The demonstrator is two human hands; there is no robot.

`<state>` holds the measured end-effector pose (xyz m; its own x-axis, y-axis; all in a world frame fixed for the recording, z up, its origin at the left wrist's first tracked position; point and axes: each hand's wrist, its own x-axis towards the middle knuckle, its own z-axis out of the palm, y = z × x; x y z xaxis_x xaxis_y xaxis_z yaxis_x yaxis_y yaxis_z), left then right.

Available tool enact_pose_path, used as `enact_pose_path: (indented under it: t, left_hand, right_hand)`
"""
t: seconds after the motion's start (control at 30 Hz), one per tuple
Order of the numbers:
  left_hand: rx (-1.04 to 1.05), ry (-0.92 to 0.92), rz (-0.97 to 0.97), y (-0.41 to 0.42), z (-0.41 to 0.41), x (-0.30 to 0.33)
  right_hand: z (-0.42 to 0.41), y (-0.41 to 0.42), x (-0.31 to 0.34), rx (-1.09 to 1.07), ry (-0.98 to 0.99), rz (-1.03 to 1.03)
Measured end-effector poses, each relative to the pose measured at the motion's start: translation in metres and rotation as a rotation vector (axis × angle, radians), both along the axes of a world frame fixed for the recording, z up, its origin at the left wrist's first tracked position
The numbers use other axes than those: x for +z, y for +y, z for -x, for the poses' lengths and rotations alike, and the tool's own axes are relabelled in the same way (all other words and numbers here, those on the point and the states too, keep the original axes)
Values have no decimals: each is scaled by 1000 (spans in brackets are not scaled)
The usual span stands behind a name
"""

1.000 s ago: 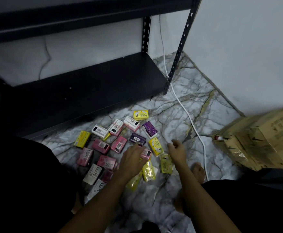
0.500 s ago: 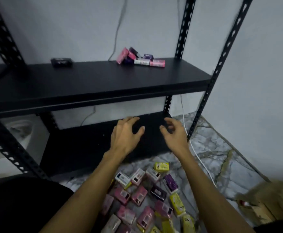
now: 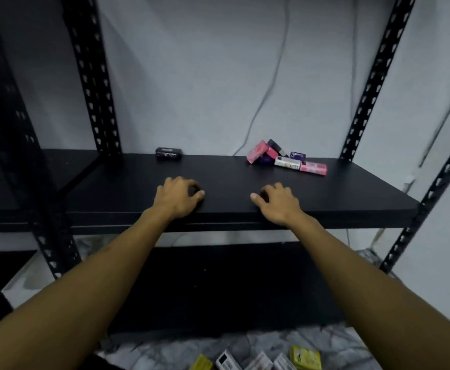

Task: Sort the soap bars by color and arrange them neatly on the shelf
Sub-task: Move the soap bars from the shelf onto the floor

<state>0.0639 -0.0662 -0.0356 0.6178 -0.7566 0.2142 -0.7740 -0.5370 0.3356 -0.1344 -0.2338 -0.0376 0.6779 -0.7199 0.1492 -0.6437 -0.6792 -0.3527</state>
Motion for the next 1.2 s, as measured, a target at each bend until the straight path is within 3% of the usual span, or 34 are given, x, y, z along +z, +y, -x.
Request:
enact_pose_path:
  t: [0.2,0.37,0.7,1.2]
  left_hand:
    - [73,3,-60,-33,-53,-1]
    - [138,-62,-10,-64,-100,-5]
    - [156,-122,10,-114,-167,-10]
    - [-60,-223,57,-115,-135,-4]
  right_hand:
    - [-62,-45,-3,-106,114,8]
    - [-92,-84,-5,-148,-127,84]
    - [-146,-167,-9,-134,-294,393]
    - [-134,-151,-7,-116,-263,520]
